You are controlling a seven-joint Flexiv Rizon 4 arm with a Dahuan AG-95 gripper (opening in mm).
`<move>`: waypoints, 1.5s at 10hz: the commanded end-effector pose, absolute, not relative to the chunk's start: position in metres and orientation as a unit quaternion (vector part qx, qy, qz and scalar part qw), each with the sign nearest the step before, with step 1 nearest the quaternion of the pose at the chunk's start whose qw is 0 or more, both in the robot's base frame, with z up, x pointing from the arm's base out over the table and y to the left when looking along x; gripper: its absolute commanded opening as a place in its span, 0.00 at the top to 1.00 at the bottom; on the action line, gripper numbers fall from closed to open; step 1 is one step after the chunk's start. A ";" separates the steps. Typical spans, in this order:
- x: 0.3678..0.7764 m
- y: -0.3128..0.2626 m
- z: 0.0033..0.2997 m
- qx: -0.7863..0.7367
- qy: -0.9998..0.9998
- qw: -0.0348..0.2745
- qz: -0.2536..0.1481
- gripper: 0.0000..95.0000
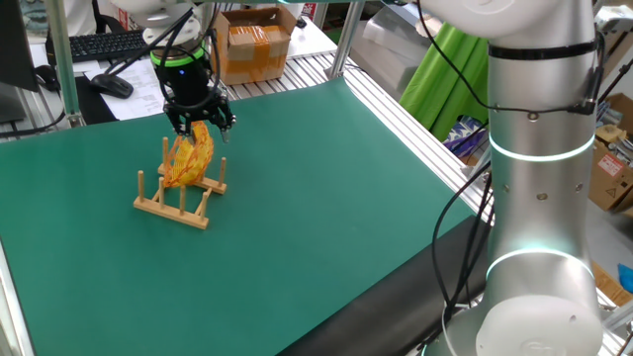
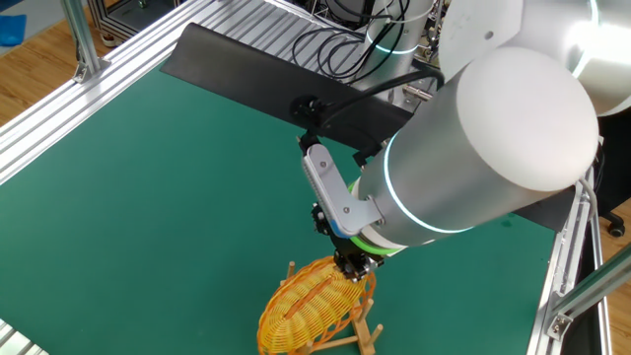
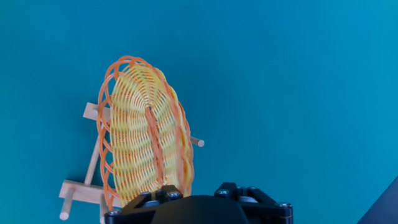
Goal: Put the dish on the dish rack
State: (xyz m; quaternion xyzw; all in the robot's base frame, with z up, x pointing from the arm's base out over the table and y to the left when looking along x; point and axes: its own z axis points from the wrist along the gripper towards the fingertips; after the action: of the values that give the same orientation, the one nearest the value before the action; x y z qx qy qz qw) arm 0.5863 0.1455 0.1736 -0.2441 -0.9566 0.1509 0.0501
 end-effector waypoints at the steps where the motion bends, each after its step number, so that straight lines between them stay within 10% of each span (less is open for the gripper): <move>1: 0.587 0.145 0.174 -0.241 -0.958 0.054 0.147 0.20; 9: 0.584 0.099 0.196 -0.216 -0.970 0.068 0.092 0.20; 10: 0.588 0.083 0.195 -0.204 -0.973 0.070 0.087 0.40; 11: 0.592 0.068 0.192 -0.198 -0.975 0.071 0.077 0.40; 14: 0.602 0.034 0.179 -0.198 -0.977 0.064 0.043 1.00; 15: 0.603 0.026 0.175 -0.207 -0.976 0.060 0.028 1.00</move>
State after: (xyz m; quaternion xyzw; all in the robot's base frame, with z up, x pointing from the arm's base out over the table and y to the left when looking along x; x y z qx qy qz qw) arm 0.6016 0.0300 0.1774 -0.2023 -0.9767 0.0366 0.0619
